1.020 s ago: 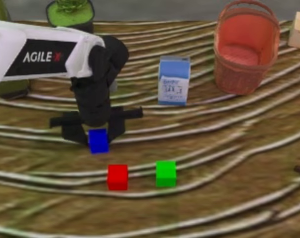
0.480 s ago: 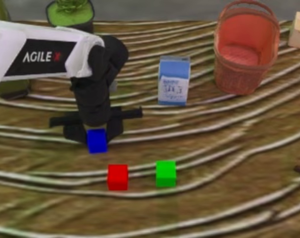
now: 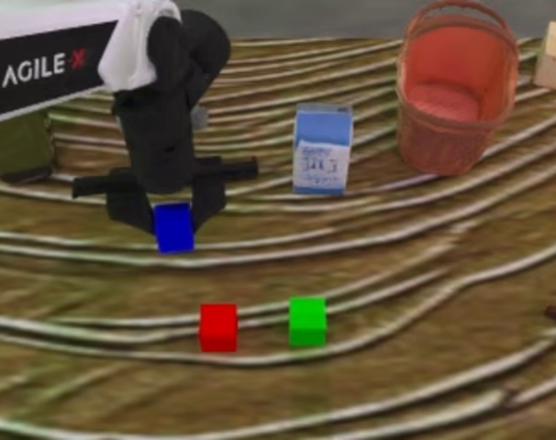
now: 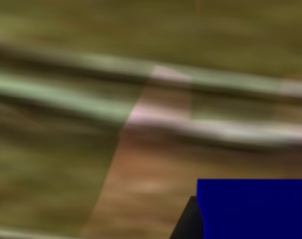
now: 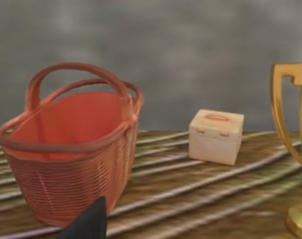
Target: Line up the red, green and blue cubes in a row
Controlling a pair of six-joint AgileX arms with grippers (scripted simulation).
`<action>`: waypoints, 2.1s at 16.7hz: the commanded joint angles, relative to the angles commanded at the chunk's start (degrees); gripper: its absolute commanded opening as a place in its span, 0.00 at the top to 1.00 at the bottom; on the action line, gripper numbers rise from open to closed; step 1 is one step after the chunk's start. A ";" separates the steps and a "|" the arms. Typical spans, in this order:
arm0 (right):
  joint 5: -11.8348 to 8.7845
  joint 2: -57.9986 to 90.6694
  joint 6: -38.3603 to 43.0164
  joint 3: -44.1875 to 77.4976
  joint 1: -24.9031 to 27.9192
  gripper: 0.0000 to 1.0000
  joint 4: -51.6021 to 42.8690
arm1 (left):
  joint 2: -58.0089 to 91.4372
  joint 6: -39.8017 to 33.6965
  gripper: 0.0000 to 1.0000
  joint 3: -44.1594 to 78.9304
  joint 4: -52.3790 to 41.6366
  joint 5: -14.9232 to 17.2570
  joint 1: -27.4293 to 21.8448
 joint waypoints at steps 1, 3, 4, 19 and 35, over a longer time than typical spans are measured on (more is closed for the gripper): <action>0.00 0.00 0.00 0.00 0.00 0.00 0.00 | -0.53 0.00 1.00 0.65 -0.88 -0.01 0.12; 0.00 0.00 0.00 0.00 0.00 0.00 0.00 | -0.72 0.00 1.00 0.84 -1.15 -0.01 0.16; 0.00 0.00 0.00 0.00 0.00 0.00 0.00 | -0.72 0.00 1.00 0.84 -1.15 -0.01 0.16; 0.00 0.00 0.00 0.00 0.00 0.00 0.00 | 18.62 -19.51 1.00 37.07 -18.21 -0.22 -25.63; 0.00 0.00 0.00 0.00 0.00 0.00 0.00 | 20.99 -22.16 1.00 27.42 -6.18 -0.26 -29.14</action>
